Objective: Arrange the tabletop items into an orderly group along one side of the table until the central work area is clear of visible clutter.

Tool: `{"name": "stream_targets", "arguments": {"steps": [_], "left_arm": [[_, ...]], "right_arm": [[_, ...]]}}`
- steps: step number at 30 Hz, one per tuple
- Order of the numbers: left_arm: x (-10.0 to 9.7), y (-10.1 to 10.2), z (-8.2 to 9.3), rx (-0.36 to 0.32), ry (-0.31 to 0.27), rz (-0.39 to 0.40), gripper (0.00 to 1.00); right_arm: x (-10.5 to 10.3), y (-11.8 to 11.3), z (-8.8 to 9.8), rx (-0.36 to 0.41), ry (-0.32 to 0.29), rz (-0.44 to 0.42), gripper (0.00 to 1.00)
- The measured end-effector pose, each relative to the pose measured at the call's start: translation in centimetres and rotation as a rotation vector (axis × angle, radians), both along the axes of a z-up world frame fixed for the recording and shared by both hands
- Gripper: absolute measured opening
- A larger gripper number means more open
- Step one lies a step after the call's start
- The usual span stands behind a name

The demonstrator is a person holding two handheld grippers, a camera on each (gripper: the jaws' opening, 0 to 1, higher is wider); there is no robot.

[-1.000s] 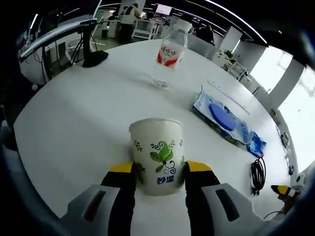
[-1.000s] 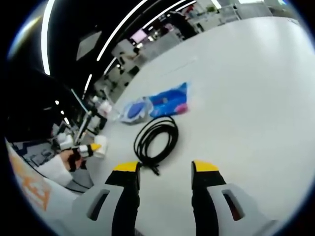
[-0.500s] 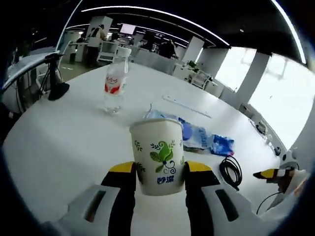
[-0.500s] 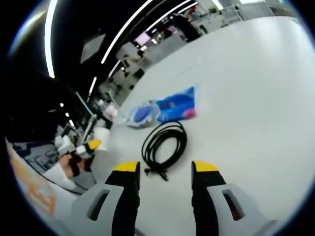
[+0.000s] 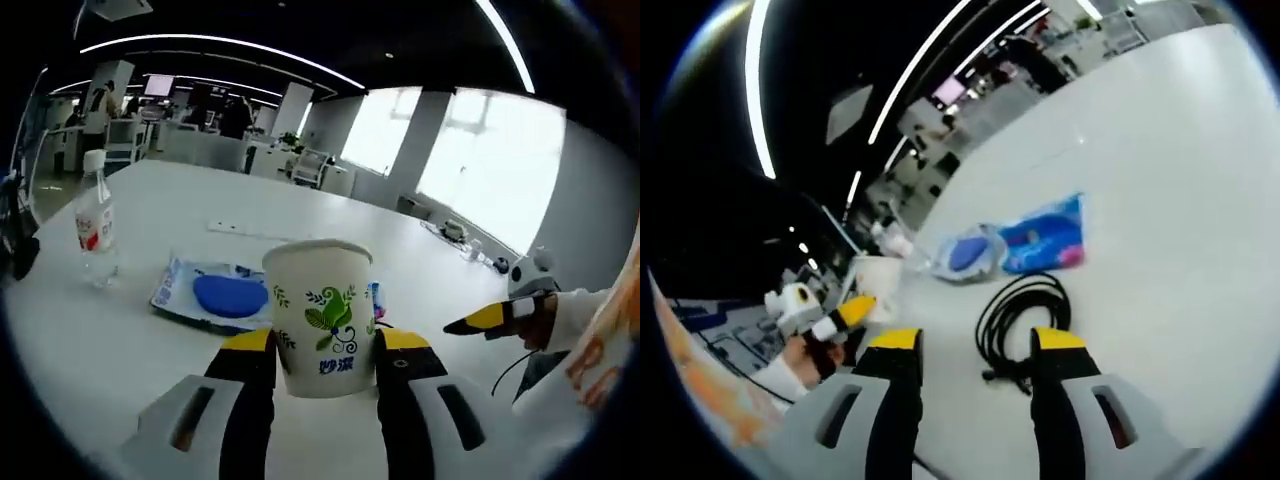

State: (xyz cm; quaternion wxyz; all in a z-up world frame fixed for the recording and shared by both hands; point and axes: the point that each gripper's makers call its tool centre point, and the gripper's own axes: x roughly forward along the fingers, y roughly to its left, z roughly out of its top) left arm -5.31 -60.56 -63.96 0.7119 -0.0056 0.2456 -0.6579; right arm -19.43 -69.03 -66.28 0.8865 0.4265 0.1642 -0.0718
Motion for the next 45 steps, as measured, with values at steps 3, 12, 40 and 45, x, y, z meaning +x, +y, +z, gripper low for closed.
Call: {"name": "stream_targets", "arguments": {"steps": [3,12,40,45], "left_arm": [[-1.9,-0.9,0.7,-0.031,0.016,-0.073,0.38],[-4.3,-2.1,2.2,-0.084,0.010,-0.176,0.38],[-5.4,-0.3,1.5,0.069,-0.095,-0.372,0.53],[-3.3,0.5,5.3,0.049,-0.235,-0.405,0.51]], "right_arm": [[1.1,0.5,1.1,0.019,-0.034,0.016,0.43],[4.2,3.2,4.1,0.068,-0.123,0.119,0.44],[5.3,3.5,4.9,-0.093,-0.119,0.186,0.32],[4.5,3.1,3.9,-0.156,-0.071,0.210,0.32]]}}
